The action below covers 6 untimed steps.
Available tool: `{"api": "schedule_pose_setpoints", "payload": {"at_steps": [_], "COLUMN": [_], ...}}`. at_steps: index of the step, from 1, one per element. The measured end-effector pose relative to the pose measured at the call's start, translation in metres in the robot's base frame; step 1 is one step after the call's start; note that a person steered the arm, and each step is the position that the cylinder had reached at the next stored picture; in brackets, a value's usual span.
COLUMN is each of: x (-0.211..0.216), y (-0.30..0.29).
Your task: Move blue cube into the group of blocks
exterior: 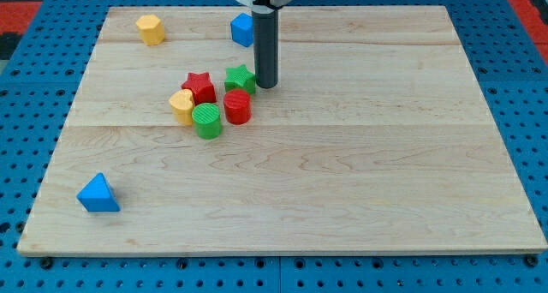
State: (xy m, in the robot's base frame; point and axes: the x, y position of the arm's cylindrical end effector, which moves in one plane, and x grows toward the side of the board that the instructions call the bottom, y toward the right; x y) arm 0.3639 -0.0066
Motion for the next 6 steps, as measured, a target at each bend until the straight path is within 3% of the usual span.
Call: {"api": "schedule_pose_setpoints", "payload": {"at_steps": [1, 2, 3, 5, 6], "x": [-0.062, -0.12, -0.141, -0.092, -0.128], "y": [0.053, 0.011, -0.048, -0.063, -0.09]}}
